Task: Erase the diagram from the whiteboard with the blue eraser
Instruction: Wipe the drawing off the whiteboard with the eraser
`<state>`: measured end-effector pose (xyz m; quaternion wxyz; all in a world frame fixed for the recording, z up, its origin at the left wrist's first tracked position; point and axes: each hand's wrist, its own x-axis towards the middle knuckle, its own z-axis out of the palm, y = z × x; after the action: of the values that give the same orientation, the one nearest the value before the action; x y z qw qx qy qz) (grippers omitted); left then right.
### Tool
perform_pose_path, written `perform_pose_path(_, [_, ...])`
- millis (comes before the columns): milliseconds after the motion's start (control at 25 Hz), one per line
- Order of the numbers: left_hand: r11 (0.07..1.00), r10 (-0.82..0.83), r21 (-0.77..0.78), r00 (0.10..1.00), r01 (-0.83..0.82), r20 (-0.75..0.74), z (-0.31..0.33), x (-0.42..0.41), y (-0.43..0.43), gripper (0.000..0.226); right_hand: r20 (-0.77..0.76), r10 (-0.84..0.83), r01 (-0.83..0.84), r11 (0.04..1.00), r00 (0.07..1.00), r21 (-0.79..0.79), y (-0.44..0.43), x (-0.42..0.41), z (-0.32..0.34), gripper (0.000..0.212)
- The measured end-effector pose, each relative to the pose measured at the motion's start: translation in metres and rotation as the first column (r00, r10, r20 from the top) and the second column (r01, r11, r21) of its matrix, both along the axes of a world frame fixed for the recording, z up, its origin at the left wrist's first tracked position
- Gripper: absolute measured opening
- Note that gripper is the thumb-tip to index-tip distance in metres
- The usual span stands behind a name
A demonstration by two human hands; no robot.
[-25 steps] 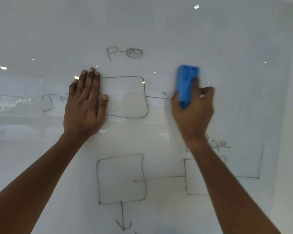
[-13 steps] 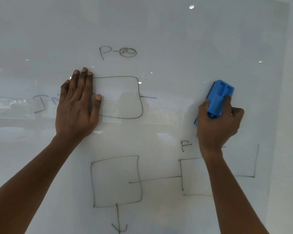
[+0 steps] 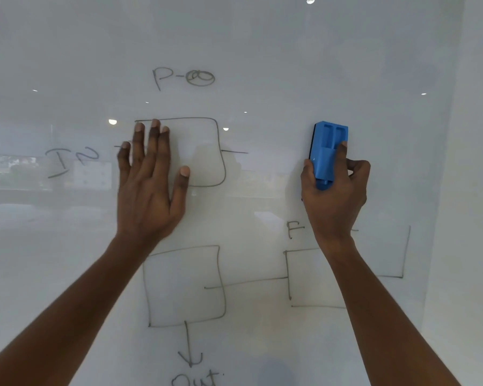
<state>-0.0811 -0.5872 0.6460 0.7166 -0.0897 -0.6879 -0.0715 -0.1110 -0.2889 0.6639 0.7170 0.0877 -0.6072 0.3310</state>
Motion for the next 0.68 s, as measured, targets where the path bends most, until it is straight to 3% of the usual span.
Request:
perform_pose_path(160, [0.999,-0.044,-0.002,0.996,0.044,0.072,-0.023,-0.010,0.037,0.067,0.017,-0.034,0.033,0.999,0.999,0.038,0.005,0.000,-0.002,0.069])
perform_pose_path(440, [0.991,0.132,-0.010,0.990,-0.132,0.049,-0.027,-0.033,0.040,0.066,0.075,-0.091,0.083,0.991,0.993,0.108,0.049,-0.006,-0.054,0.072])
perform_pose_path(680, [0.990,0.140,-0.001,0.989,-0.140,0.051,-0.029,-0.033,0.041,0.066,0.124,-0.048,0.075,0.971,0.991,-0.225,0.046,-0.004,-0.052,0.071])
